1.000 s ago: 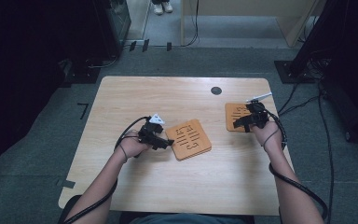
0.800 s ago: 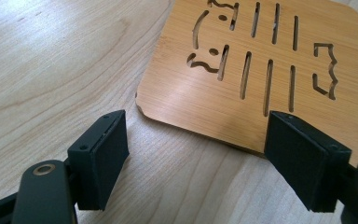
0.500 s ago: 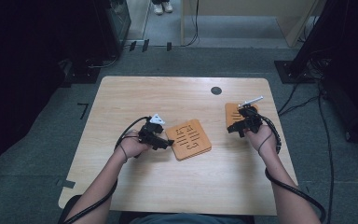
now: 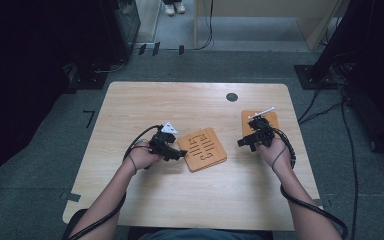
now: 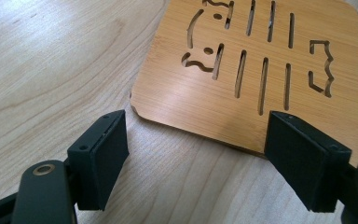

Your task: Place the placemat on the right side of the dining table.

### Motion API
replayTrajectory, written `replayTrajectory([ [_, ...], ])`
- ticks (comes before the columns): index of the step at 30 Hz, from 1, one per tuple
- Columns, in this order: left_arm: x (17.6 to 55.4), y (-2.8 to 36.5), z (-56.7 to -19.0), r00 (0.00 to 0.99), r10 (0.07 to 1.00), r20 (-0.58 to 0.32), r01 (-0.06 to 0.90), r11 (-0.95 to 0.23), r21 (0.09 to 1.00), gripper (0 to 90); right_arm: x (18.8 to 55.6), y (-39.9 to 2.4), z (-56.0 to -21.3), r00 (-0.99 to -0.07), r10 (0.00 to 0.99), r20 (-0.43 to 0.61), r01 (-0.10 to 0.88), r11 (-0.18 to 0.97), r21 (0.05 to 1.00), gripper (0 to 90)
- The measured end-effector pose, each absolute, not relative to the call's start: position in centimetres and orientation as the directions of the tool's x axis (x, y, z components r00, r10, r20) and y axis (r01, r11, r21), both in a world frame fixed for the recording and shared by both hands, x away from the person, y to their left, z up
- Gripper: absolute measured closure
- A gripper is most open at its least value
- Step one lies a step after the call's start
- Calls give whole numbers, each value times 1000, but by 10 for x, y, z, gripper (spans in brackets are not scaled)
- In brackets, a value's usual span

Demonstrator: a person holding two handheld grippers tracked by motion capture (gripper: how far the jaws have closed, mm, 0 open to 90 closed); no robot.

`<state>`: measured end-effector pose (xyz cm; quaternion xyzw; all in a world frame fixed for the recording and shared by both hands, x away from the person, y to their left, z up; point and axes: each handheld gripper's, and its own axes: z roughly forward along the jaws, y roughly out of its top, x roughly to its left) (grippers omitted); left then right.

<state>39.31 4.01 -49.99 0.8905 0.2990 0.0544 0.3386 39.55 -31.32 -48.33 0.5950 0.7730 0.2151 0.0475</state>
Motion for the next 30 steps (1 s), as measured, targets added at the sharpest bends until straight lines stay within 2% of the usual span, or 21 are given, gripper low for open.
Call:
replayTrajectory([
  [30, 389, 31, -504, 829, 548, -113, 485, -603, 634, 194, 393, -268, -493, -412, 888, 204, 838, 282, 467, 199],
])
